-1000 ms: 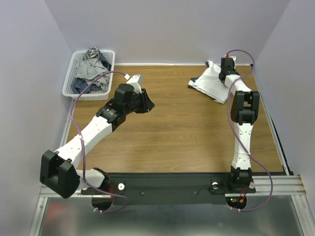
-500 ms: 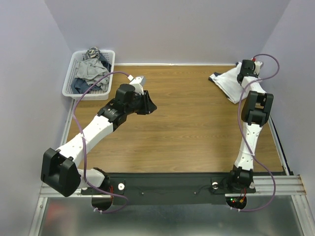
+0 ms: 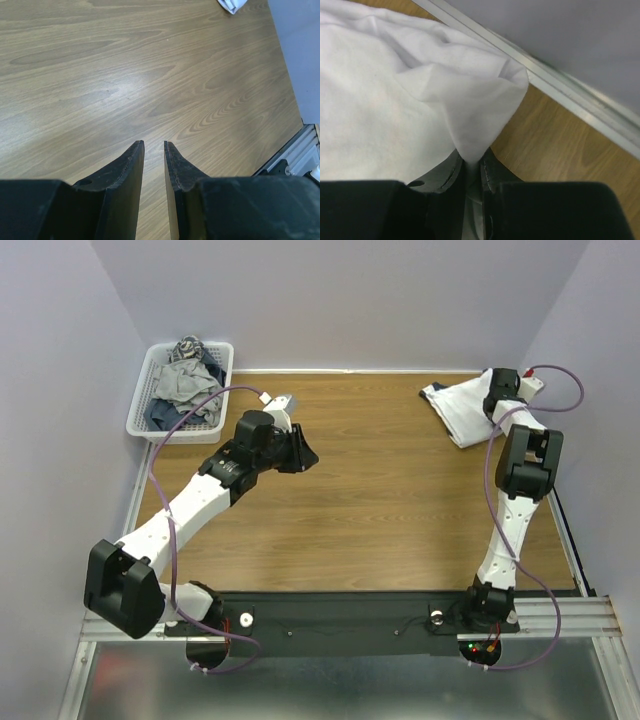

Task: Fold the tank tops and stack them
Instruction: Neatly place the folded tank top to the corner

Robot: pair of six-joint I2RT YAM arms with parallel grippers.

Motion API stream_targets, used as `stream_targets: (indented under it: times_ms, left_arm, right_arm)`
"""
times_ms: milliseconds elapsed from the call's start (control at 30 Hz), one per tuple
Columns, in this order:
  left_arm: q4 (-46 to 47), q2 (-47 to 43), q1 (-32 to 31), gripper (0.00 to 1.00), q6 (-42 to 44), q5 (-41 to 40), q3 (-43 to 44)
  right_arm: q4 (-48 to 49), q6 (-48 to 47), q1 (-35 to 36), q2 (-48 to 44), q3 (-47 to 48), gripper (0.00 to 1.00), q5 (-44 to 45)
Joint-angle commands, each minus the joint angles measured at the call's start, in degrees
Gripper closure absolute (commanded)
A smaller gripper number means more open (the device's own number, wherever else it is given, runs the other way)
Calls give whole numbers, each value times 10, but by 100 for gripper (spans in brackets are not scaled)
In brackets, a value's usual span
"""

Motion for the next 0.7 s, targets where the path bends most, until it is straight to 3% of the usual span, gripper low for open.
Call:
stream_targets:
  times_ms: [0, 167, 400, 433, 533, 567, 667]
  left_arm:
    - [19, -5, 2, 66, 8, 13, -3]
    - [19, -7, 2, 66, 10, 14, -6]
    - [21, -13, 3, 66, 8, 14, -8]
    - [22, -13, 4, 66, 8, 14, -8]
    - [23, -14, 5, 66, 7, 14, -10]
    - [23, -14, 5, 66, 7, 14, -10]
    - [24, -16, 5, 66, 5, 10, -13]
  right_arm:
    - [-30, 143, 5, -8, -57, 88, -80]
    - [-34, 250, 0, 11, -41, 92, -106]
    - [-33, 316, -14, 35, 0, 90, -151]
    - [-34, 320, -15, 35, -3, 87, -163]
    - [-34, 321, -15, 25, -16, 65, -168]
    - [-34, 319, -15, 19, -23, 50, -167]
    - [-34, 303, -15, -14, -48, 38, -173]
